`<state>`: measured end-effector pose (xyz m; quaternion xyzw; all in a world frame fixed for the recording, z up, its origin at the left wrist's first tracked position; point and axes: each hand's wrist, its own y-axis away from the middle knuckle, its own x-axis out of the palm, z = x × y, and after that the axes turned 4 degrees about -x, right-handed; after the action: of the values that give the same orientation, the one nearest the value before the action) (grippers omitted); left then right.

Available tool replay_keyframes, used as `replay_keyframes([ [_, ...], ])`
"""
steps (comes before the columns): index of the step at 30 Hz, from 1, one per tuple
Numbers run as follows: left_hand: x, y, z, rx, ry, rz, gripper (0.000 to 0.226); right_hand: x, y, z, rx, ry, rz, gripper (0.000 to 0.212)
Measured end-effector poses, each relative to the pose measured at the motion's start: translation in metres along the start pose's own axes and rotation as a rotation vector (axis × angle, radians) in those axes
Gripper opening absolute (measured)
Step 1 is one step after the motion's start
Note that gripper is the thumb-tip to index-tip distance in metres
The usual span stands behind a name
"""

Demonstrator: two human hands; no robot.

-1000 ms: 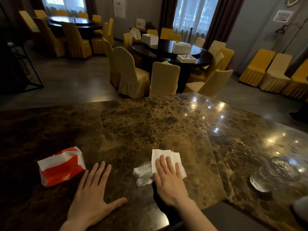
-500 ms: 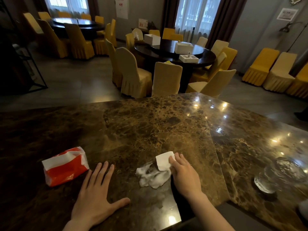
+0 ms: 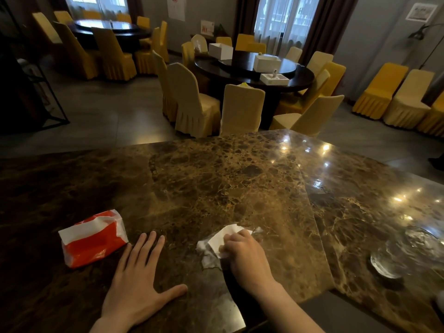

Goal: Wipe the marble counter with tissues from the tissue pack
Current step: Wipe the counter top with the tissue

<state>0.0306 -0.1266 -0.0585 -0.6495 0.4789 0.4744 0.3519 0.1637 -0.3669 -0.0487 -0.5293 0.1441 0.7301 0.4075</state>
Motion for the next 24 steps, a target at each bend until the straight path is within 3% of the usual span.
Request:
replay_keyframes([
  [3, 0.002, 0.000, 0.000, 0.004, -0.008, -0.007, 0.129, -0.009, 0.007, -0.010, -0.012, 0.007, -0.017, 0.023],
  [8, 0.002, -0.001, 0.002, 0.008, -0.017, -0.002, 0.128, -0.025, -0.002, -0.053, 0.243, 0.102, -0.167, 0.046],
  [11, 0.000, -0.002, 0.000, 0.005, -0.009, -0.001, 0.129, -0.022, -0.006, -0.050, 0.275, 0.173, -0.155, 0.044],
  [15, 0.000, -0.001, 0.000, -0.003, -0.008, 0.007, 0.130, -0.010, -0.005, -0.031, 0.175, 0.180, -0.145, 0.033],
  [18, 0.000, 0.000, 0.000, 0.005, -0.009, 0.008, 0.130, -0.003, -0.005, -0.011, 0.012, -0.054, -0.144, 0.019],
  [20, 0.000, -0.001, 0.001, 0.003, 0.006, 0.002, 0.130, -0.001, -0.001, -0.006, -0.045, -0.219, -0.150, 0.022],
  [22, 0.001, -0.001, 0.002, 0.010, 0.011, -0.011, 0.129, -0.008, 0.001, -0.022, 0.013, -0.210, -0.147, 0.026],
  [24, 0.002, 0.000, 0.002, 0.012, 0.003, -0.002, 0.129, -0.017, 0.002, -0.047, 0.159, -0.017, -0.176, 0.026],
])
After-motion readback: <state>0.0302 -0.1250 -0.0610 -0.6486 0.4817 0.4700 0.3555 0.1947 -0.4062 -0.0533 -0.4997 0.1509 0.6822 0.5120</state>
